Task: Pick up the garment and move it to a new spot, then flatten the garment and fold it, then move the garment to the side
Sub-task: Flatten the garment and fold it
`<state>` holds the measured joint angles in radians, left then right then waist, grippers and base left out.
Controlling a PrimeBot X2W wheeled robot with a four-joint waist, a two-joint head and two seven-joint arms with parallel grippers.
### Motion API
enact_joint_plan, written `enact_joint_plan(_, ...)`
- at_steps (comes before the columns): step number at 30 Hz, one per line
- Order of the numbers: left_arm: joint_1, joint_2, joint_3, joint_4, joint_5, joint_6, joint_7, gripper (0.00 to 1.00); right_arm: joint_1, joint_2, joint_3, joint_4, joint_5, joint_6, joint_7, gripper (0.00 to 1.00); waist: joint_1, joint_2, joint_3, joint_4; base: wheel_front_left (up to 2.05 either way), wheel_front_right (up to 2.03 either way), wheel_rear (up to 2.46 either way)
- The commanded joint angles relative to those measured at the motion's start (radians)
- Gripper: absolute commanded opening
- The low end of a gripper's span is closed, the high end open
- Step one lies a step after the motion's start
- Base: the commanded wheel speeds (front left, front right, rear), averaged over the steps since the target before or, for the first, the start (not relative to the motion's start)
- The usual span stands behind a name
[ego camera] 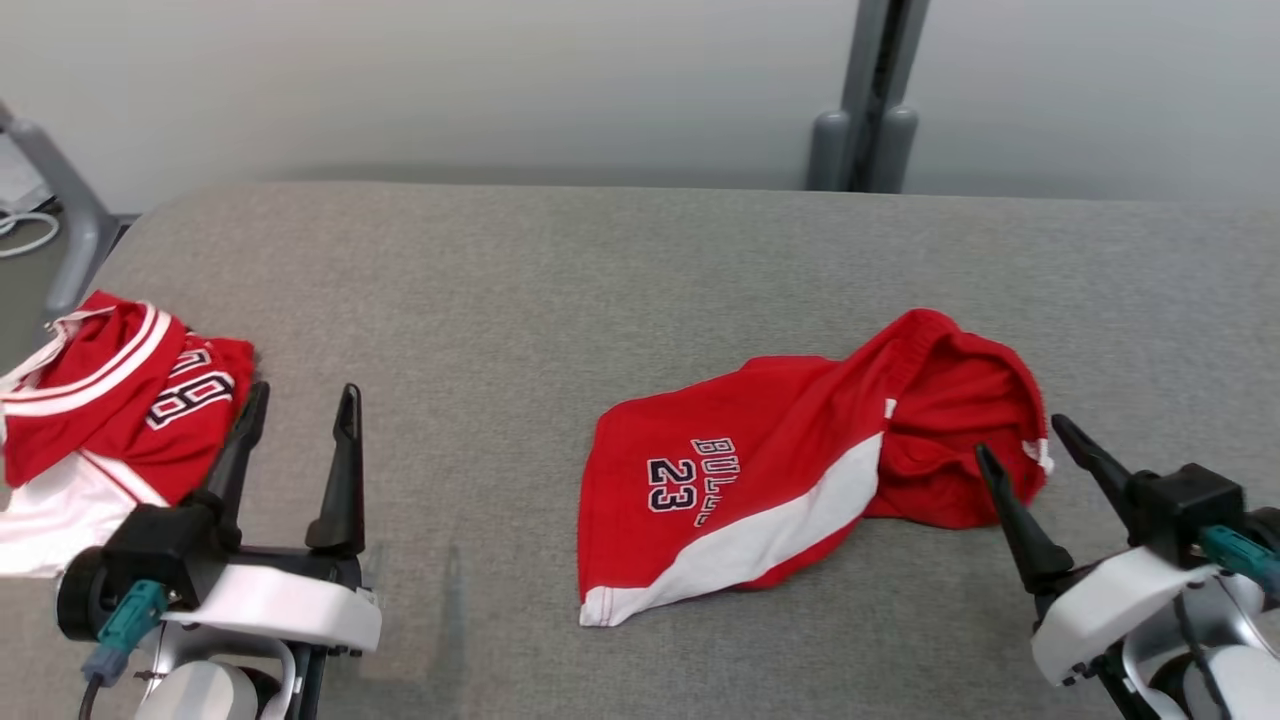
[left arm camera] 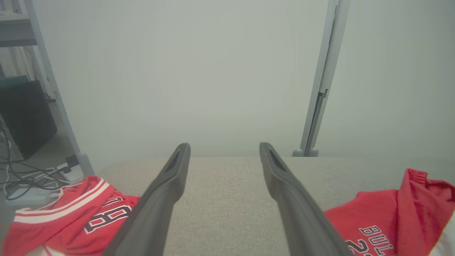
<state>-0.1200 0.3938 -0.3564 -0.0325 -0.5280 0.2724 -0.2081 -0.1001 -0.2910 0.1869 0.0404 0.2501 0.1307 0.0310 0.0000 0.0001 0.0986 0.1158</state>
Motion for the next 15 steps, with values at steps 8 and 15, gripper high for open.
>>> enact_joint_plan(8,-0.062,-0.001,0.012,0.022,0.001,-0.046,-0.031,1.0,-0.108,-0.105,0.215,0.165,0.034,0.0,0.018,1.0,0.0,-0.0001,0.05,0.091,0.0,0.0,0.0)
enact_joint_plan(15,-0.088,-0.019,0.02,0.041,0.012,-0.084,-0.05,1.0,-0.216,-0.153,0.334,0.316,0.013,0.0,0.001,1.0,0.0,-0.0001,0.089,0.118,0.0,0.0,0.0)
